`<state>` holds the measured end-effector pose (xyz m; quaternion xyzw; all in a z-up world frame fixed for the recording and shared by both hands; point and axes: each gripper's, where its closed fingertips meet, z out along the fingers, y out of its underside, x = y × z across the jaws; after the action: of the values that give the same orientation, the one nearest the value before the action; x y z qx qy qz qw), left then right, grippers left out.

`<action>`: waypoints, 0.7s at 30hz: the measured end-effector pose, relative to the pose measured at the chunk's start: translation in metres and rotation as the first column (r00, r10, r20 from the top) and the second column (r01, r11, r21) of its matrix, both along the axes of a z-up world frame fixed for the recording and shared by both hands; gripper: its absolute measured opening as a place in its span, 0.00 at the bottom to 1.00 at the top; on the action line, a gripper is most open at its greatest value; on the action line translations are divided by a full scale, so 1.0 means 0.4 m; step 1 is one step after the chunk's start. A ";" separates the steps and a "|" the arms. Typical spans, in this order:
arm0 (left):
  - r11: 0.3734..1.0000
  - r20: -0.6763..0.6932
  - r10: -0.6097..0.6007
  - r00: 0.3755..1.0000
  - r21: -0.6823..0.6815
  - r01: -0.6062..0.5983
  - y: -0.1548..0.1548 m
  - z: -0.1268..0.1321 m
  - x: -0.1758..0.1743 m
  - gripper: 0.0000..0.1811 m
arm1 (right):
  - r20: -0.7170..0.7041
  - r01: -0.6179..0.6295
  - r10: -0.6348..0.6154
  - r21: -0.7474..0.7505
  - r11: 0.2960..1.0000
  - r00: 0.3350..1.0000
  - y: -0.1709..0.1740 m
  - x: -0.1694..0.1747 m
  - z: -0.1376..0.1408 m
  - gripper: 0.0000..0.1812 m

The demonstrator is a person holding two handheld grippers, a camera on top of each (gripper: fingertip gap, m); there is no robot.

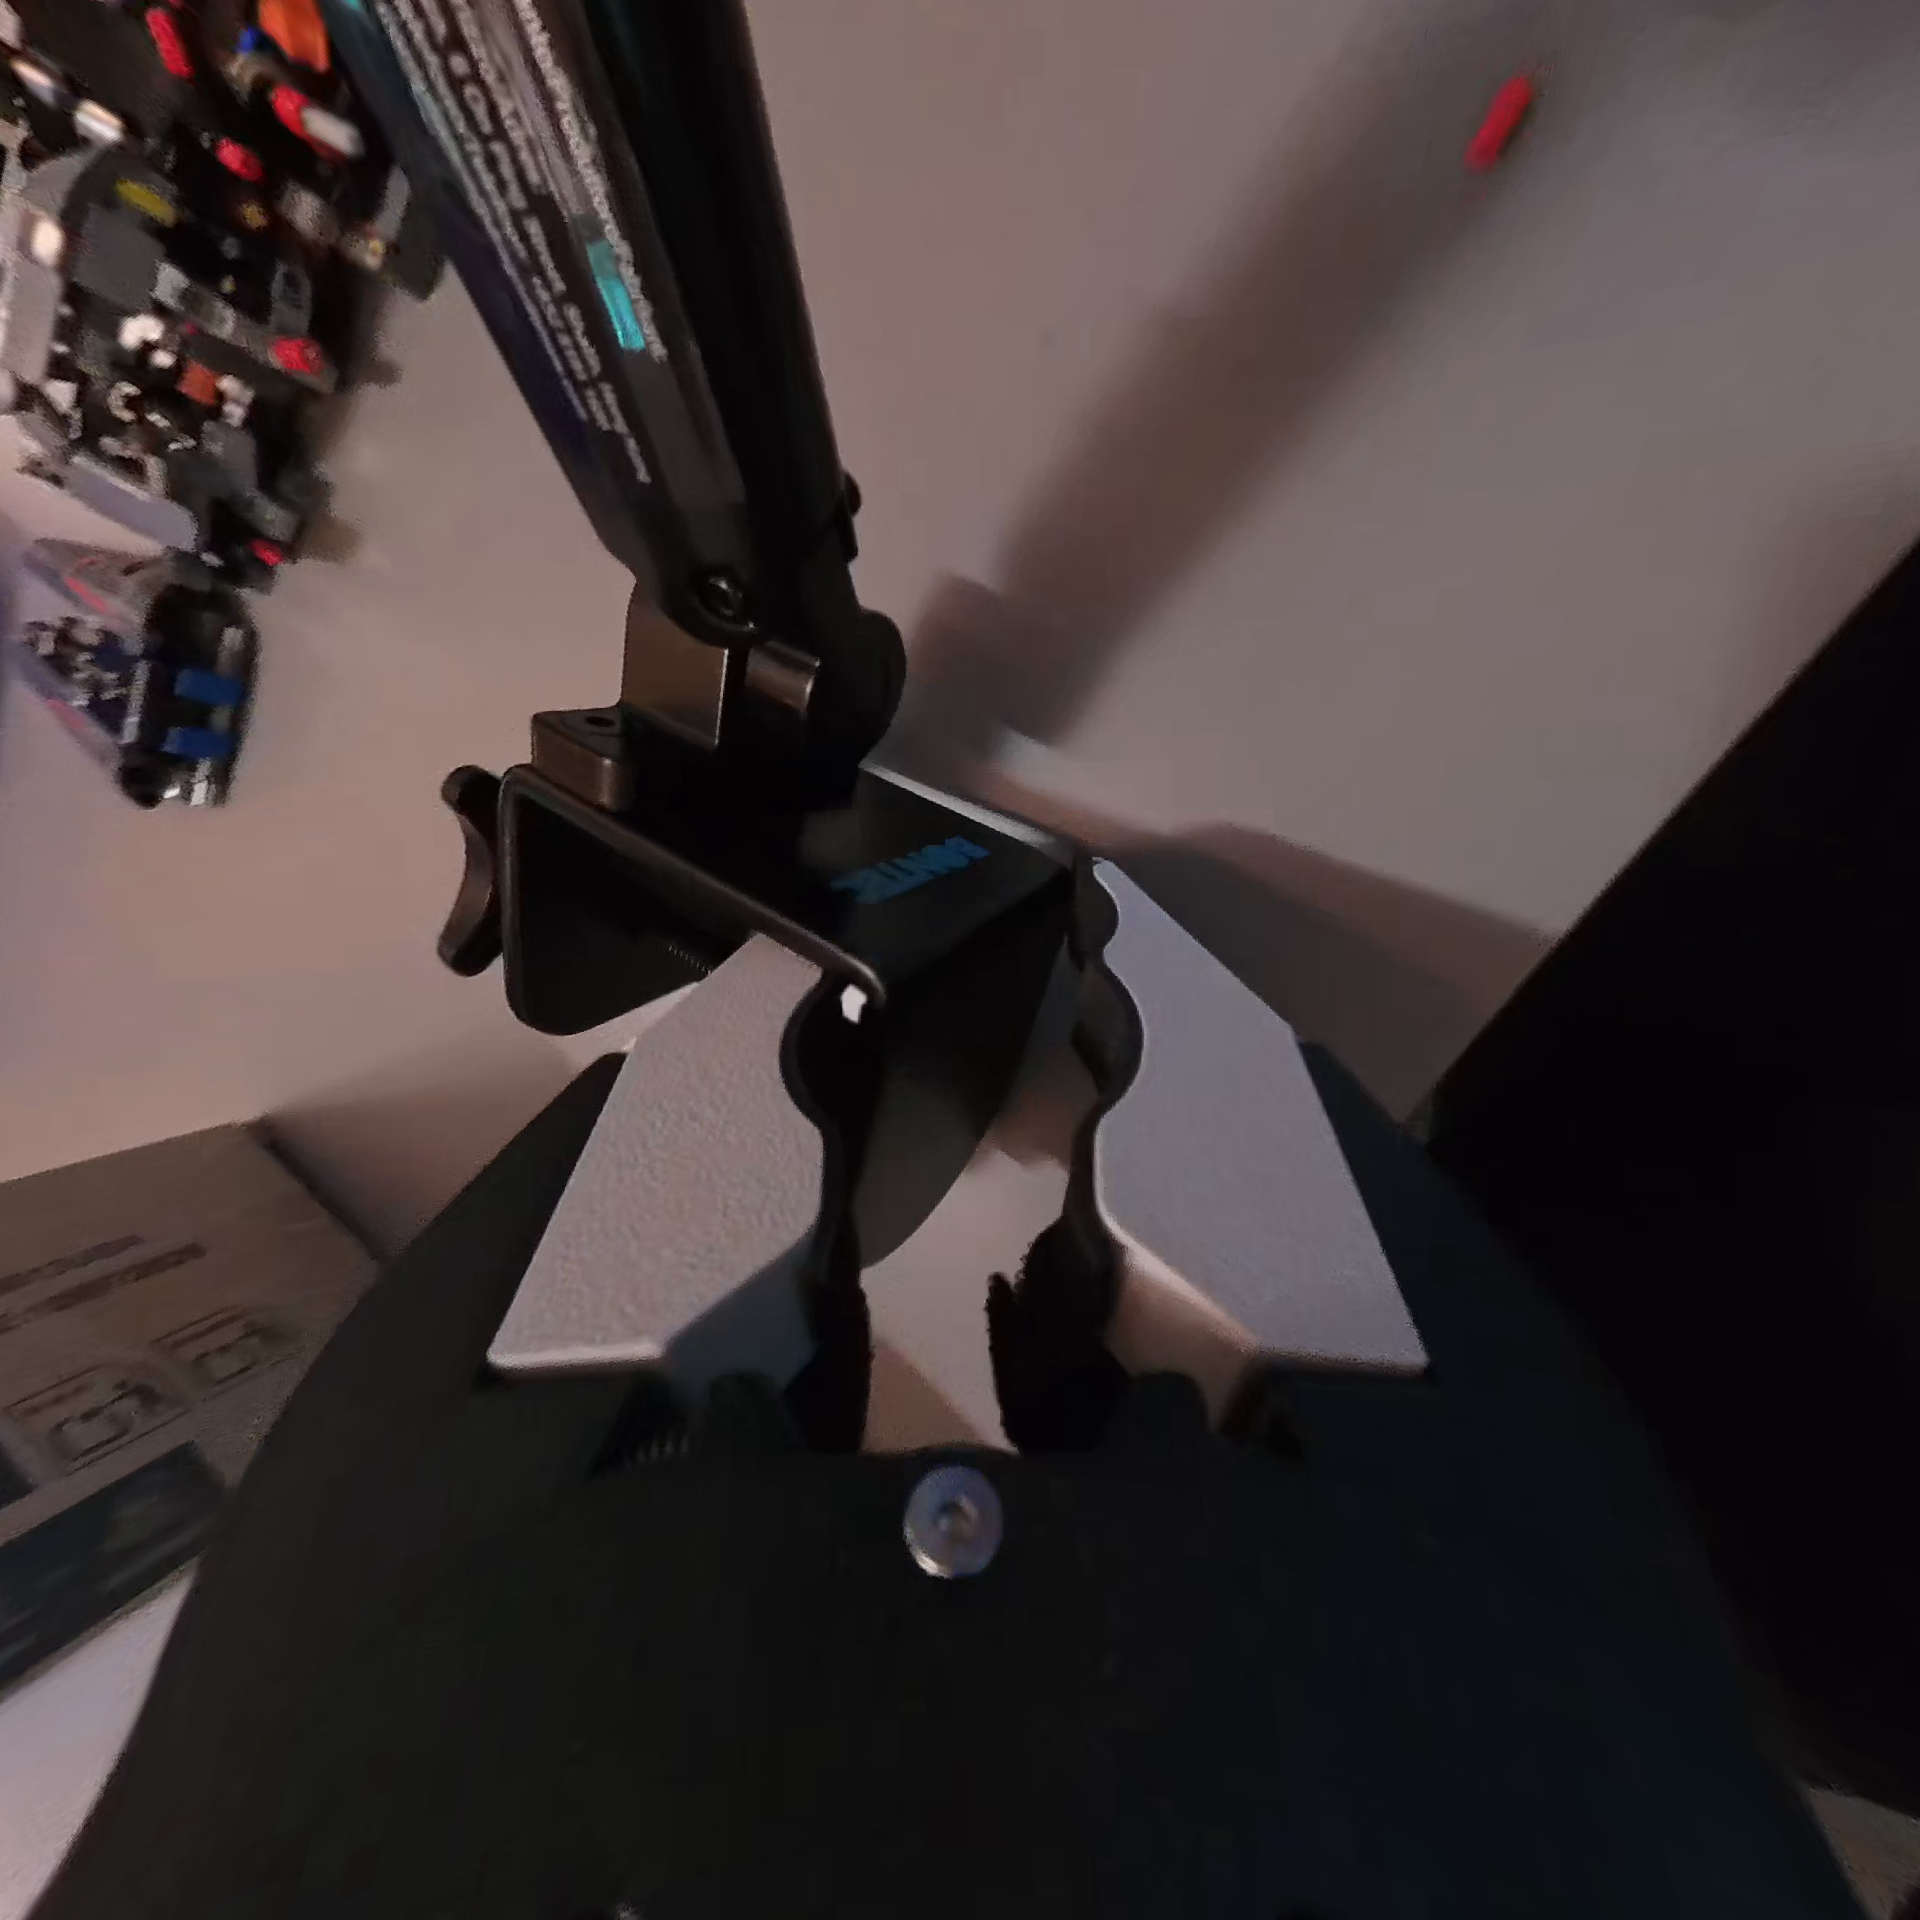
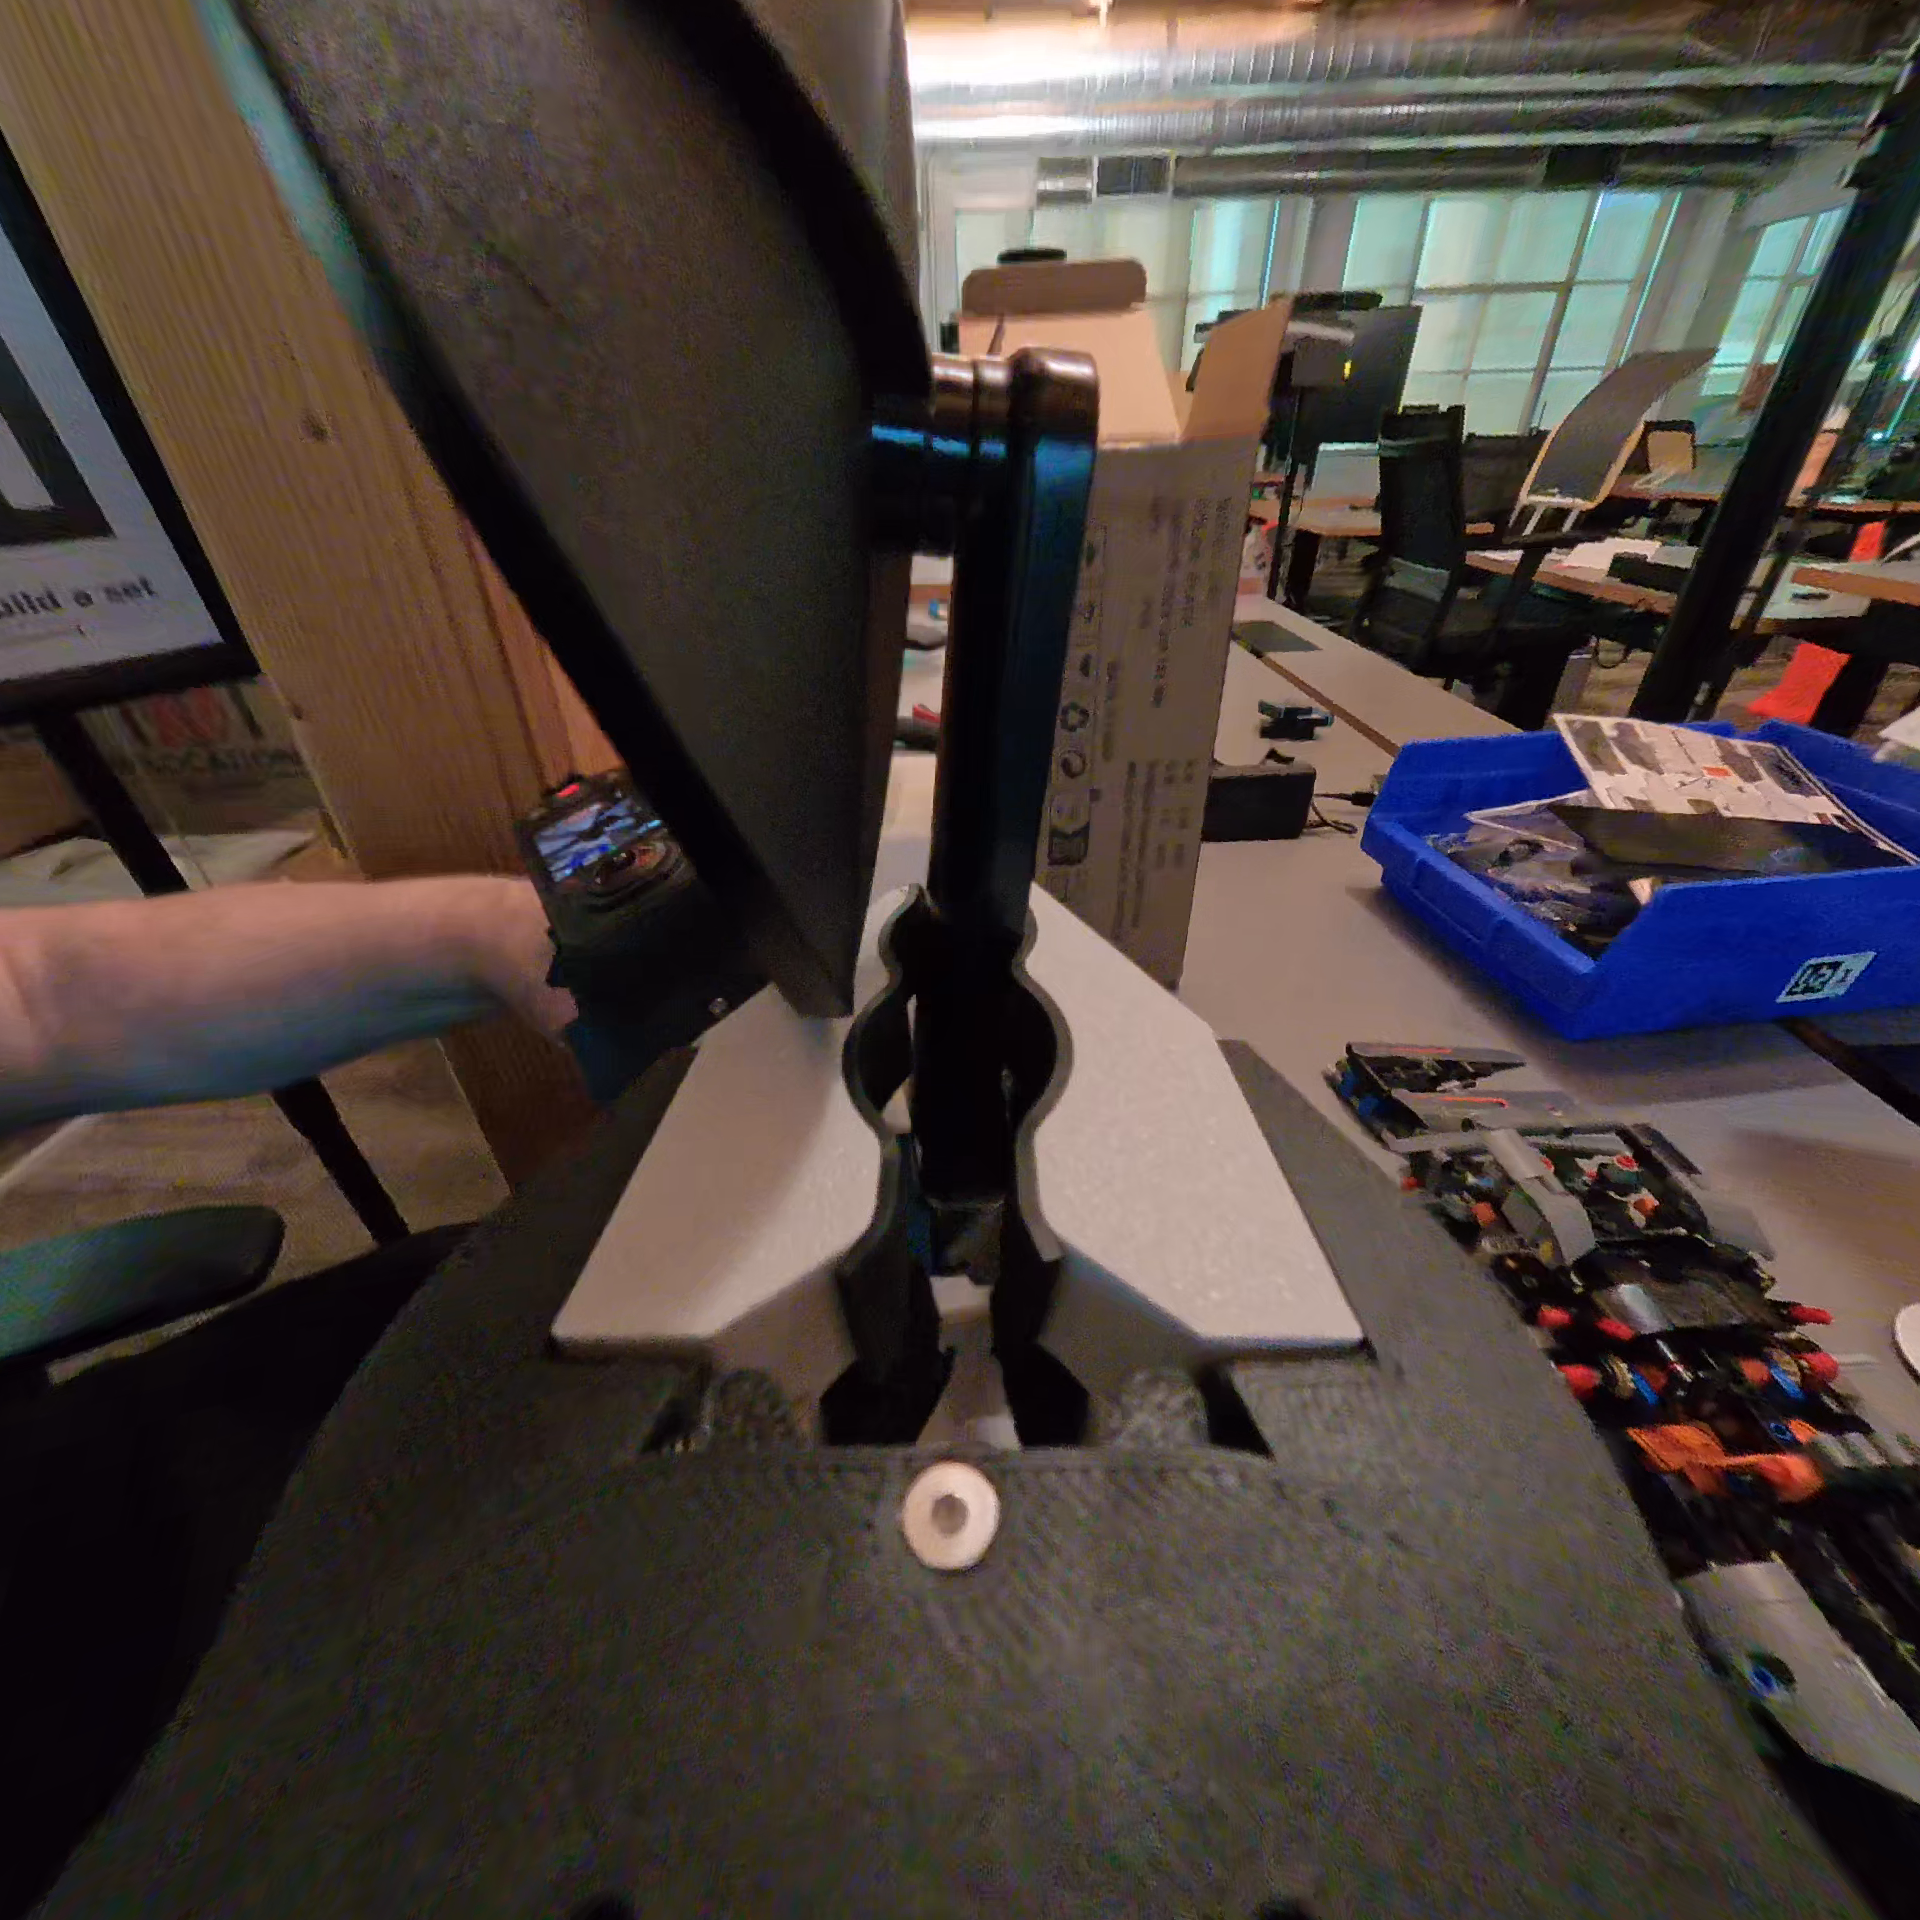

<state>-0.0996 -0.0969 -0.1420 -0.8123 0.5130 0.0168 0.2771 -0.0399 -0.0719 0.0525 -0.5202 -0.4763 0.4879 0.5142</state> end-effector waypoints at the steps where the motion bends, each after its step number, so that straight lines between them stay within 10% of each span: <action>1: 1.000 0.047 -0.008 0.999 -0.029 0.009 -0.007 0.005 0.015 0.21 | -0.028 -0.005 0.004 -0.014 1.000 1.000 0.002 0.002 0.016 0.05; 11: 0.955 0.442 0.011 0.897 -0.271 0.122 -0.056 0.062 0.118 0.12 | -0.177 -0.018 0.001 -0.095 0.995 0.984 0.026 0.008 0.113 0.05; 21: 0.965 0.741 -0.006 0.671 -0.173 0.199 -0.067 0.181 0.177 0.10 | -0.355 -0.006 -0.045 -0.141 0.990 0.934 0.046 0.114 0.219 0.05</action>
<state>-0.0286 -0.1236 -0.0698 -0.7472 0.4016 -0.3884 0.3601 0.0057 -0.0536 0.1401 -0.4623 -0.3345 0.6013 0.5593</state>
